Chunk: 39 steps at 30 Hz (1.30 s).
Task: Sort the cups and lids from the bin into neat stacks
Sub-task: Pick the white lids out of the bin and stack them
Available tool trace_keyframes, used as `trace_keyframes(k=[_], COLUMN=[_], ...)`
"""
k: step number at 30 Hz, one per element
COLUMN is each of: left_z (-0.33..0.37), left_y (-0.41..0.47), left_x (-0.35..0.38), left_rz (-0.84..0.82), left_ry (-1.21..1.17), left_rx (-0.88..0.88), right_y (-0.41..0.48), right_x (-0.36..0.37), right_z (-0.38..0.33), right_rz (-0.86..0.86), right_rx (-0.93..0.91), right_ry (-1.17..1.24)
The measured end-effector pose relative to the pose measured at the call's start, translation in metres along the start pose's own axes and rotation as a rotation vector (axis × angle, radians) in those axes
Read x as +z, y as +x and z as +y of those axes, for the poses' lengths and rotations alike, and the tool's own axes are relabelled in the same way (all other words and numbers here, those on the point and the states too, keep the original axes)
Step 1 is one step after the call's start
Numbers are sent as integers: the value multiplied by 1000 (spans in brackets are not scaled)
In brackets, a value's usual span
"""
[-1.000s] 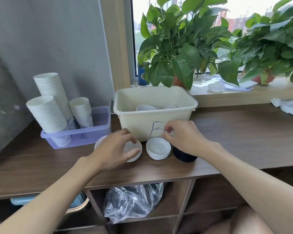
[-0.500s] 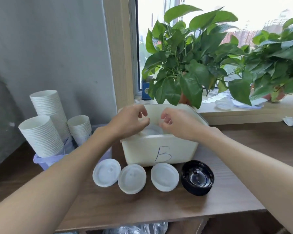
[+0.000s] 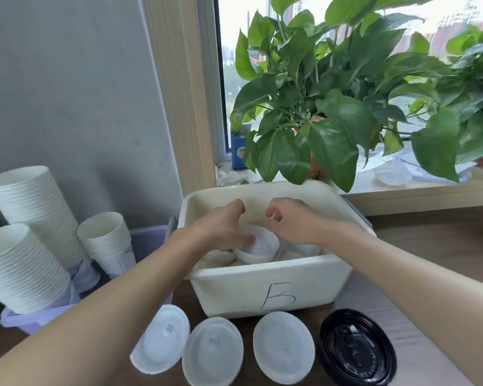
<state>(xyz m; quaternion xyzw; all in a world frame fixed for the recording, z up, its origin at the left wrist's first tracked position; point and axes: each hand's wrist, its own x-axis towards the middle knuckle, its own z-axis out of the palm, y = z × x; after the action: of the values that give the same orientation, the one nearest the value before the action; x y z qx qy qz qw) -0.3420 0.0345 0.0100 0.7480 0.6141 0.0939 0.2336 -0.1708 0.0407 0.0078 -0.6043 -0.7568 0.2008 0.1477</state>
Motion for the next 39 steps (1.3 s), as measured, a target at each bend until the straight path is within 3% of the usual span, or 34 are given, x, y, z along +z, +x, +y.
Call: trace_keyframes(k=[9,13,17,22,25,30,39], left_z=[0,4,6,9,8,7,25], left_y=[1,-1,-4,-8,-10,-12,-18], left_x=[-2,-4,-7,-13,-16,-20,-18], left_rz=[40,138,237,369,484,585,194], left_ry=[-148,-89,-108,-288,-392,-520,-968], left_rx=[-86,-89,-113,-114,-93,-116,60], right_y=[-2,-5,-4,-4,-2,-6,-15], right_x=[0,-1,-2,-1,-3,-15,-20], right_z=[-1,-4,-5,0,-1,-3,-12], right_rz=[-119,-185,-153,-218,-68,340,549], right_rx=[-18,-33,21,-38,-38,-17,-116], right_ry=[-36,-36,126,-34,35,305,487])
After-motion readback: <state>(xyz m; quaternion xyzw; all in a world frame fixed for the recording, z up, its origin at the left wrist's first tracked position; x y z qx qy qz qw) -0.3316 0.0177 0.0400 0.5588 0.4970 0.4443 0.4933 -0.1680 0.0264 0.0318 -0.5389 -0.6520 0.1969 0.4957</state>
